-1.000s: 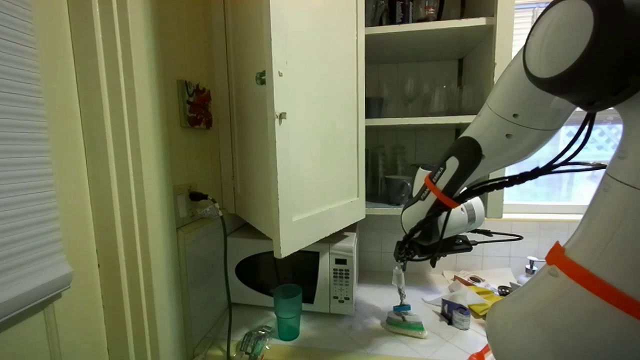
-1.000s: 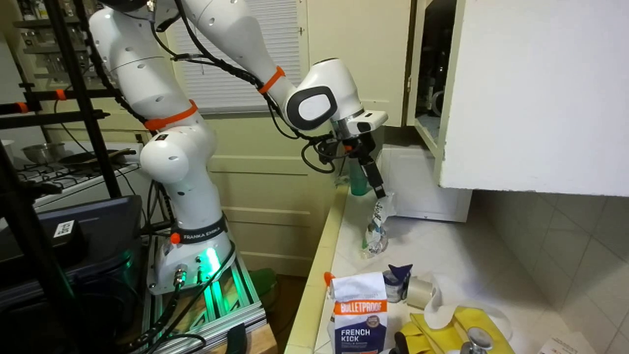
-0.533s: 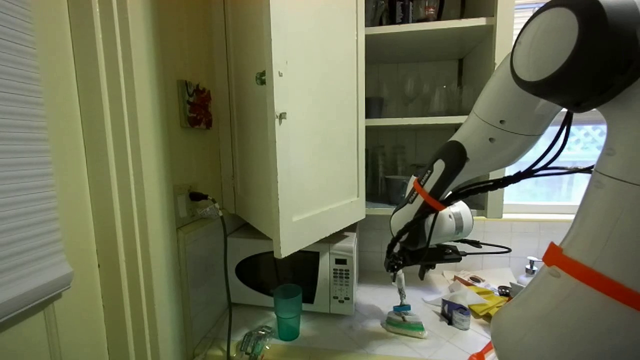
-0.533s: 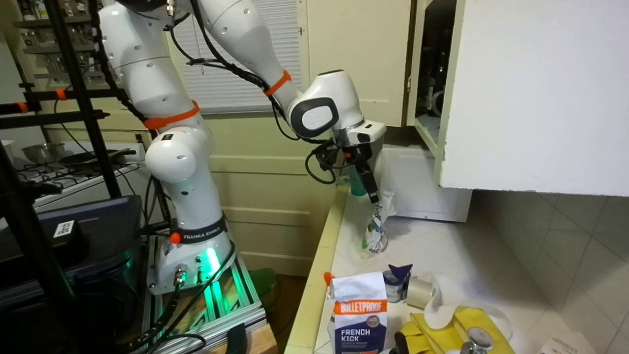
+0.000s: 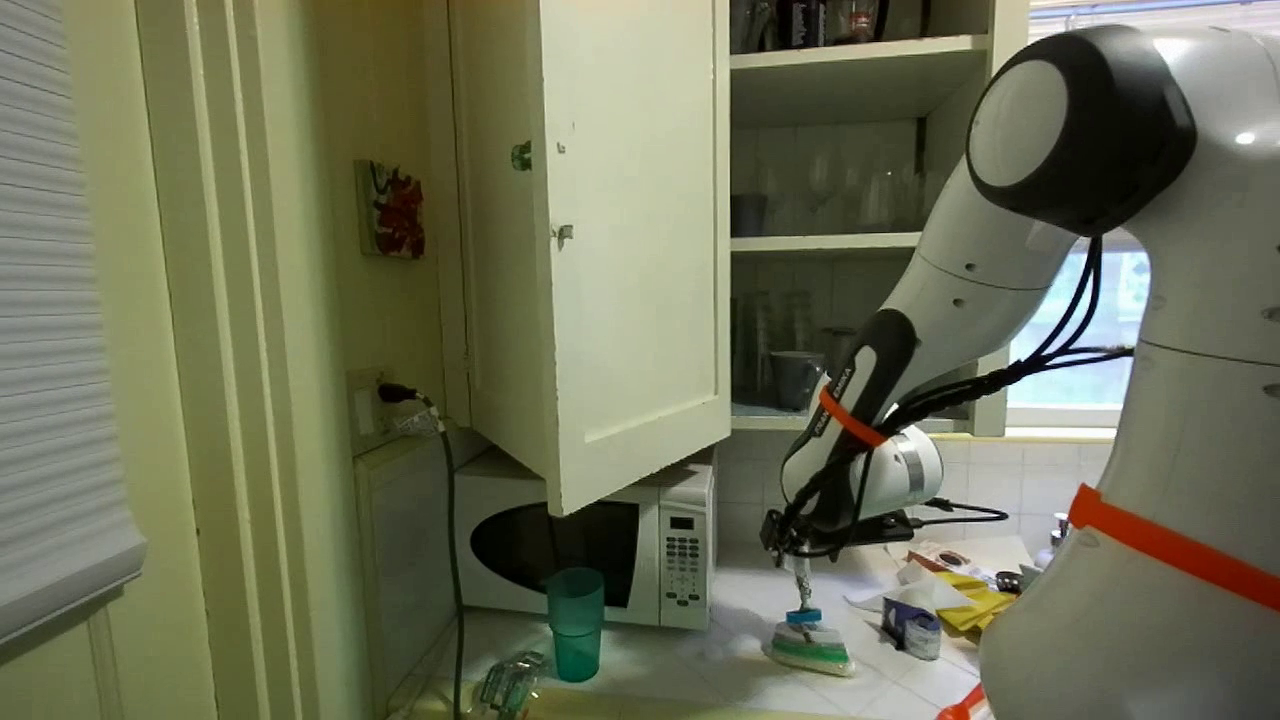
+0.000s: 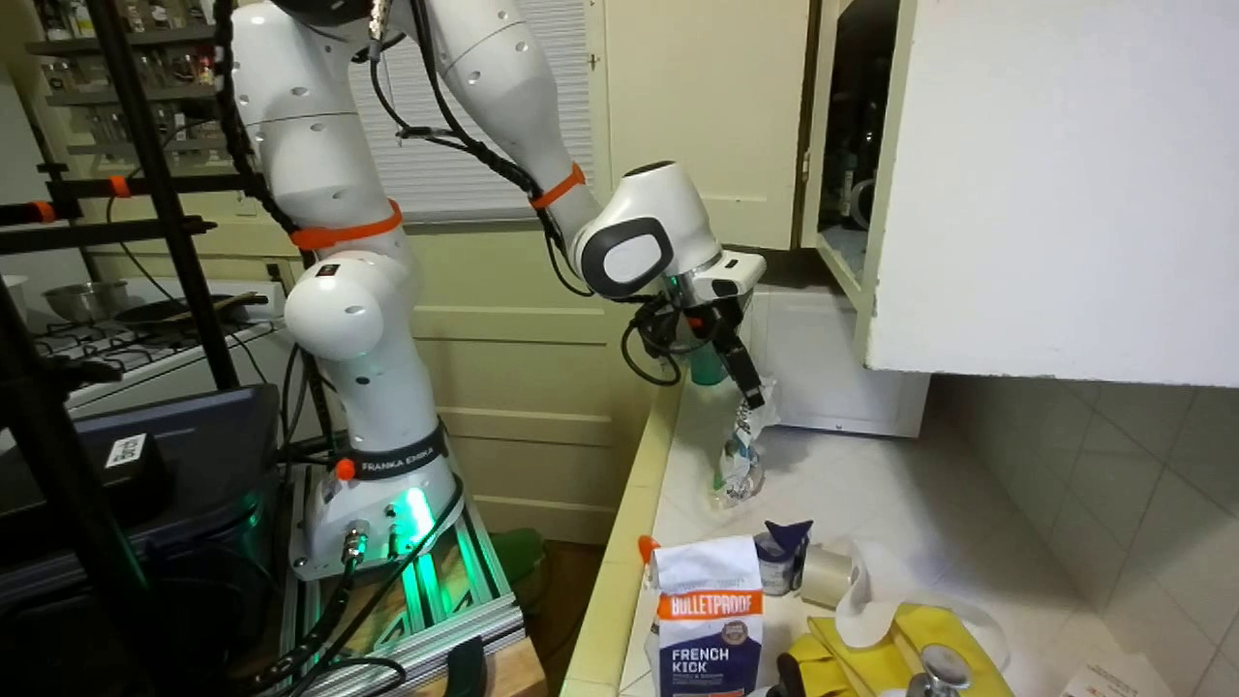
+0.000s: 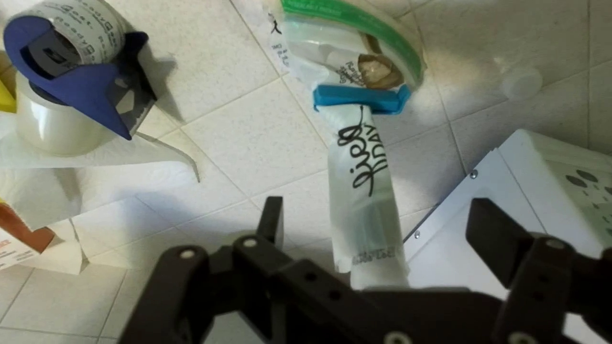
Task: Put the white and green pack inside the open upper cabinet.
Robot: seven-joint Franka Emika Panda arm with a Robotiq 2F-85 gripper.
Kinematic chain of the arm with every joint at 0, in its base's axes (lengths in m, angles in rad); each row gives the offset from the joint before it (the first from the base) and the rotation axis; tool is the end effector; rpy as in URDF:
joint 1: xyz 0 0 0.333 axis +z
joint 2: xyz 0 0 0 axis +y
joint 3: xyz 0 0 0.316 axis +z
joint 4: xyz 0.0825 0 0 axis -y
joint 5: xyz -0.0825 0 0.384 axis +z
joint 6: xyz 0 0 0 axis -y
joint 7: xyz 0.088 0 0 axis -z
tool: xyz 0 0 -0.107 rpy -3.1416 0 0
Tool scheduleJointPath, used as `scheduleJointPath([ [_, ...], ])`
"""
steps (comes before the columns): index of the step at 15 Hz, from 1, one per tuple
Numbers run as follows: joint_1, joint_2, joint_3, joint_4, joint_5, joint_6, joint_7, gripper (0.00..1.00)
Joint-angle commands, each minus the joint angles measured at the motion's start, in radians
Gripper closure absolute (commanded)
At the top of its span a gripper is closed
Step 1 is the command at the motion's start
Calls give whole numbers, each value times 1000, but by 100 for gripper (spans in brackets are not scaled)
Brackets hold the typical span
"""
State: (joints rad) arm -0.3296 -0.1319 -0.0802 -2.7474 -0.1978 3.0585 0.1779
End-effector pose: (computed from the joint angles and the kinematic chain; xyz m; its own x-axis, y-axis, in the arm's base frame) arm 0.3993 -0.1560 0.3067 0.8343 -0.3457 0.4295 -0.3882 -0.9215 0.0125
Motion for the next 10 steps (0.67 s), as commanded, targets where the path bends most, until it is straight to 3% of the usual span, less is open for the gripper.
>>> scheduleJointPath([
  [1, -31, 58, 17, 16, -44, 48, 29, 32],
  [7, -51, 82, 18, 34, -88, 46, 50, 81],
  [10, -58, 80, 19, 38, -108, 39, 67, 99],
])
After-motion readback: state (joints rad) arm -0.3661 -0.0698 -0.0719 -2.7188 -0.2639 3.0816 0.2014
